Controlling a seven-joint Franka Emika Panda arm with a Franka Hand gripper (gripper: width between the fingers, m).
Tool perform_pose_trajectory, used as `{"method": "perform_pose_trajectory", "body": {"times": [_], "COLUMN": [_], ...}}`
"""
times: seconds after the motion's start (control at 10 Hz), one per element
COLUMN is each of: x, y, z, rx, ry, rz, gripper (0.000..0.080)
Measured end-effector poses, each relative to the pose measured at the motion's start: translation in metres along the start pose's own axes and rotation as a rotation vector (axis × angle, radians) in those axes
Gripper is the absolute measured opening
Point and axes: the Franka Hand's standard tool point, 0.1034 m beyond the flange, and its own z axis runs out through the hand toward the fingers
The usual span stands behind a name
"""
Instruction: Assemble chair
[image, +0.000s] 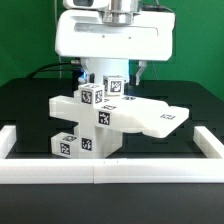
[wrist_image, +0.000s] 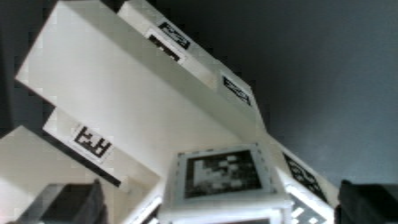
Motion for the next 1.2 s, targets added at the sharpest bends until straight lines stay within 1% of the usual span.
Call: {"method": "perform_pose_trajectory", "body": {"times": [0.1, 0.2, 0.3, 0.4, 0.6, 1.2], "x": [0.0000, 0.0000, 0.0000, 0.0000, 0.0000, 0.0002], "y": [0.0003, 0.0002, 0.0003, 0.0003, -0.0003, -0.0012], "z": [0.0000, 0.0000, 0.0000, 0.0000, 0.0001, 0.0001], "rx": [0.000, 0.000, 0.000, 0.000, 0.002, 0.006], "ry": [0.000, 0.000, 0.000, 0.000, 0.000, 0.000], "rz": [0.015, 0.029, 0.029, 0.032, 0.231, 0.591], "gripper": [0.0649, 0.0561, 0.0376, 0.0286, 0.0287, 0.0288]}}
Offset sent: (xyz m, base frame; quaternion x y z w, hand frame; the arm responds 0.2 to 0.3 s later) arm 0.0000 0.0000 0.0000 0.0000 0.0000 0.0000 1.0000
